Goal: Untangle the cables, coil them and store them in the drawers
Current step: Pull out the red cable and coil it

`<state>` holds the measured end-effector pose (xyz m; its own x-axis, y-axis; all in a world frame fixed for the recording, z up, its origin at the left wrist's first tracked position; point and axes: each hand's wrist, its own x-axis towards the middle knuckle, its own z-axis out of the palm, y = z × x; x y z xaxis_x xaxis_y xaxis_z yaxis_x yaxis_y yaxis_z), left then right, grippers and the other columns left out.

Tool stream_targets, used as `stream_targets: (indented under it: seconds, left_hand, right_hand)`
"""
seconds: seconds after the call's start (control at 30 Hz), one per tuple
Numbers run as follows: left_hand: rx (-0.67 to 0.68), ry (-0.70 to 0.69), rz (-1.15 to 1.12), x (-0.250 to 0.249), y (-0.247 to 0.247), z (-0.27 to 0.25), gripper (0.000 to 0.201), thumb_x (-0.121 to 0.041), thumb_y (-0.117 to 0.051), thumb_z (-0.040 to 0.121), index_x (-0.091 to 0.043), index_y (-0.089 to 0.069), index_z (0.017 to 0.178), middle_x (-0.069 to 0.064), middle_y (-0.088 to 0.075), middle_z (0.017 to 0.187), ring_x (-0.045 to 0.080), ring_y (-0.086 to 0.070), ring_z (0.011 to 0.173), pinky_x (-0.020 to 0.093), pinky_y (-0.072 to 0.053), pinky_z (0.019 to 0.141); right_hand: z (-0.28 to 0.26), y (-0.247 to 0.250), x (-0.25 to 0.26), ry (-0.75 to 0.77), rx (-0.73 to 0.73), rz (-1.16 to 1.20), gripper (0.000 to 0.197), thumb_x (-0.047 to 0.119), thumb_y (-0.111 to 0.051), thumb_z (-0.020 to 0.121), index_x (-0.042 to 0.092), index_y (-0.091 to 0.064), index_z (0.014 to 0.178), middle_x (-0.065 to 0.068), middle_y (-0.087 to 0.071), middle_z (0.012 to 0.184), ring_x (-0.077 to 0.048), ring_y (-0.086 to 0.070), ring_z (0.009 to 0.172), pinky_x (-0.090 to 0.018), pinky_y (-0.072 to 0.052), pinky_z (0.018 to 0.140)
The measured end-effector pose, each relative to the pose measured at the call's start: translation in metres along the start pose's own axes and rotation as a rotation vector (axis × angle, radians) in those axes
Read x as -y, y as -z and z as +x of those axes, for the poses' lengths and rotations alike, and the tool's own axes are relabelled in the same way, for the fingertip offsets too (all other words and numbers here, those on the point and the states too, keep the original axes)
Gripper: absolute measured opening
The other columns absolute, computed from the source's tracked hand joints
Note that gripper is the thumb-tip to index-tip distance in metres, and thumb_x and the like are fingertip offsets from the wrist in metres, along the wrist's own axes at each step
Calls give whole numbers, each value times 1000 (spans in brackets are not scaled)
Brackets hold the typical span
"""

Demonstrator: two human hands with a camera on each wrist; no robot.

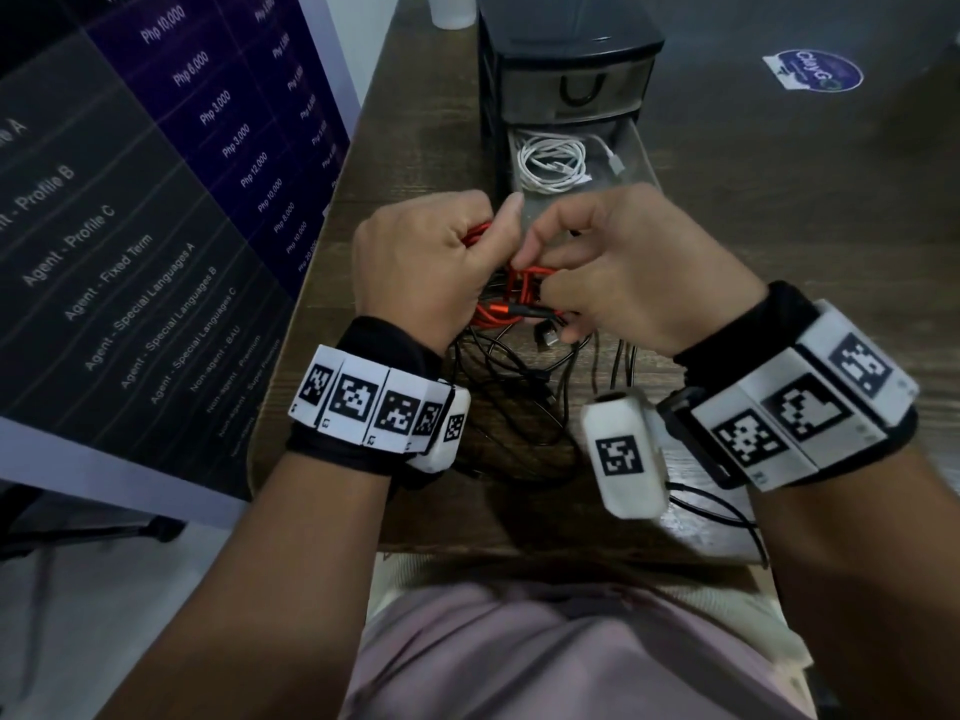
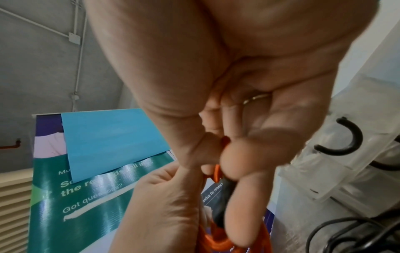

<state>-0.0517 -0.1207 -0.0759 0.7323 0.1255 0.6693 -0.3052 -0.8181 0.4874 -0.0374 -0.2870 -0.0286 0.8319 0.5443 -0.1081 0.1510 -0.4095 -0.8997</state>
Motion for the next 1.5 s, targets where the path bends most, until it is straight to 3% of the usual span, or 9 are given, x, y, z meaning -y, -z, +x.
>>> stream_targets:
  seconds: [0.2,0.4,0.67,0.8,0.97,1.1,1.23,1.37,1.5]
  left_hand:
    - [-24,-10,12,-2,0,2,50,-35,-59,96,-12,-55,52,-3,-46,47,18,-43,44,40,-37,42]
    - [-7,28,-6,-2,1,1,50,-39,-57,95,-11,-57,54,-2,-49,47,19,-46,44,41,-40,44]
    - [52,57,15,-2,6,3,49,-45,-58,93,-11,-61,57,1,-54,50,21,-52,48,44,-45,49]
    - [63,11,36,2,5,-1,52,-49,-61,92,-11,-60,56,1,-54,51,21,-51,48,44,-44,47]
    - [48,59,45,8,8,0,54,-55,-62,90,-11,-59,58,0,-55,54,20,-51,50,43,-46,49]
    - [27,225,-139,10,6,3,55,-51,-58,93,-11,-52,56,4,-50,51,20,-49,48,41,-44,49]
    - [-74,455,-545,4,1,3,57,-36,-59,97,10,-49,66,21,-50,53,31,-51,47,32,-45,48]
    - [-101,589,-827,-8,2,7,45,-30,-62,96,-3,-49,62,3,-48,46,19,-48,40,26,-42,44]
    - [-156,775,-1077,-18,6,9,46,-37,-58,97,-17,-45,58,-1,-42,46,12,-45,39,28,-45,48]
  right_hand:
    - [-4,4,3,-26,2,32,19,-4,-62,87,13,-60,95,-12,-76,85,-20,-74,65,-22,-49,43]
    - [-3,5,2,-36,-6,92,19,-3,-63,87,11,-61,99,-3,-76,78,-20,-72,60,-22,-43,42]
    - [3,9,-7,-27,-61,-51,8,5,-69,85,12,-70,88,-9,-75,75,-14,-70,58,-16,-47,47]
    - [7,9,-15,-73,-25,-92,4,19,-73,83,16,-75,80,-17,-70,68,-22,-54,51,-26,-45,53]
    - [8,11,-17,-94,58,187,22,-5,-52,90,0,-73,95,-6,-66,66,-15,-40,43,-21,-32,40]
    - [8,12,-20,-54,17,198,20,-3,-58,90,9,-74,90,-6,-73,78,-14,-51,50,-28,-38,50]
    - [10,12,-28,13,-73,45,6,18,-72,88,21,-78,90,-3,-72,75,-11,-58,64,-26,-49,60]
    - [12,7,-33,81,-137,45,6,24,-74,86,26,-78,90,-11,-75,90,-30,-68,82,-40,-57,75]
    - [10,2,-30,114,-95,42,9,24,-69,90,23,-76,96,1,-77,91,-19,-70,78,-31,-54,69]
